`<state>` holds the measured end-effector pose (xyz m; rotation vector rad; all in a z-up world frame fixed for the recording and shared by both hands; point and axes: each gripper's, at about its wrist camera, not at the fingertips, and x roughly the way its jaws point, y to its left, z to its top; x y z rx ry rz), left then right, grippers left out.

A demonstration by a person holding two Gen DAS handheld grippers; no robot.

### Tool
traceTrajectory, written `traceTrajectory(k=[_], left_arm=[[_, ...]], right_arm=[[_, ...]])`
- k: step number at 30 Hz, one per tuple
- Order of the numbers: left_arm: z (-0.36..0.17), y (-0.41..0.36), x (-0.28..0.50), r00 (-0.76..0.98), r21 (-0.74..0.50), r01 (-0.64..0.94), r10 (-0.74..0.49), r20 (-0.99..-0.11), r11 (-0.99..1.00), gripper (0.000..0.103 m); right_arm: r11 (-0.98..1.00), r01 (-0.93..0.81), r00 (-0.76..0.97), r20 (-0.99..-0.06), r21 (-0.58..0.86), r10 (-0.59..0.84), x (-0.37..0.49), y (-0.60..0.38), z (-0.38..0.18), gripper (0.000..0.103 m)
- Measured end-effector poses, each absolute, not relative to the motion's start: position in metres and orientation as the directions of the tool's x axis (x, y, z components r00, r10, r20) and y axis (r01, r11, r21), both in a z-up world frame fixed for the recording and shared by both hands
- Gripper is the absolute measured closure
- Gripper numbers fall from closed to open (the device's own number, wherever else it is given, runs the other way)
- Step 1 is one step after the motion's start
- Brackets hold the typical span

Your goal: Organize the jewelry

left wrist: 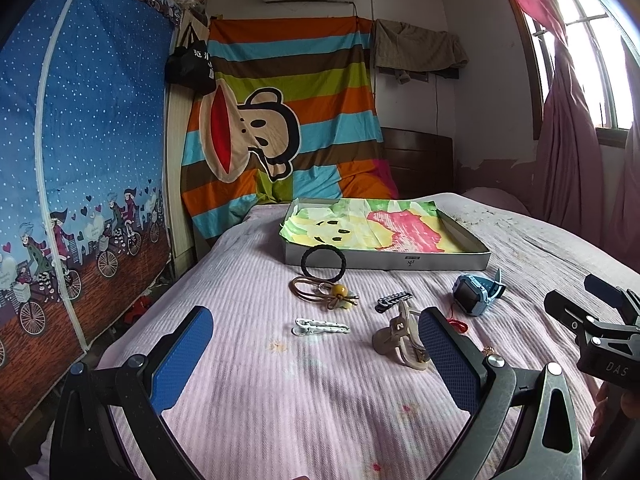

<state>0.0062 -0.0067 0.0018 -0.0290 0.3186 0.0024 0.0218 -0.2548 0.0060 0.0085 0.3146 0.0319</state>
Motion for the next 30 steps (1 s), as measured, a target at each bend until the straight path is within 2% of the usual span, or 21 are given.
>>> traceTrajectory(k=[13, 16, 20, 22, 24, 29, 30], left_arm=[[-0.001, -0.003, 0.042, 0.898, -0.108, 0.081, -0.119, -0.423, 0.991, 0.0], [-0.002, -0.006, 0.052, 0.878, -0.139, 0.115, -0.166, -0.448, 0.984, 0.005], [-0.006, -0.013, 0.064, 0.848, -0.165, 0.167, -0.227, -0.479, 0.972, 0.014], [-0.007, -0.016, 0.067, 0.833, -0.172, 0.187, -0.249, -0.494, 0.967, 0.024], [-0.009, -0.019, 0.071, 0.817, -0.183, 0.204, -0.27, -0.509, 0.962, 0.029], [-0.015, -0.026, 0.082, 0.774, -0.216, 0.247, -0.326, -0.544, 0.945, 0.044], [-0.016, -0.028, 0.085, 0.765, -0.221, 0.254, -0.335, -0.55, 0.942, 0.047]], right_arm=[[0.998, -0.062, 0.941, -0.334, -0.014, 0.054, 0.042, -0.255, 0.005, 0.001], [0.998, -0.068, 0.932, -0.355, 0.003, 0.065, 0.047, -0.256, 0.001, 0.002], [0.995, -0.1, 0.916, -0.39, 0.013, 0.097, 0.055, -0.255, -0.004, 0.018], [0.993, -0.119, 0.906, -0.406, 0.018, 0.115, 0.058, -0.255, -0.007, 0.027], [0.99, -0.135, 0.896, -0.424, 0.026, 0.134, 0.061, -0.255, -0.009, 0.032], [0.983, -0.18, 0.853, -0.49, 0.048, 0.18, 0.071, -0.252, -0.019, 0.056], [0.98, -0.191, 0.842, -0.505, 0.051, 0.19, 0.073, -0.251, -0.021, 0.058]])
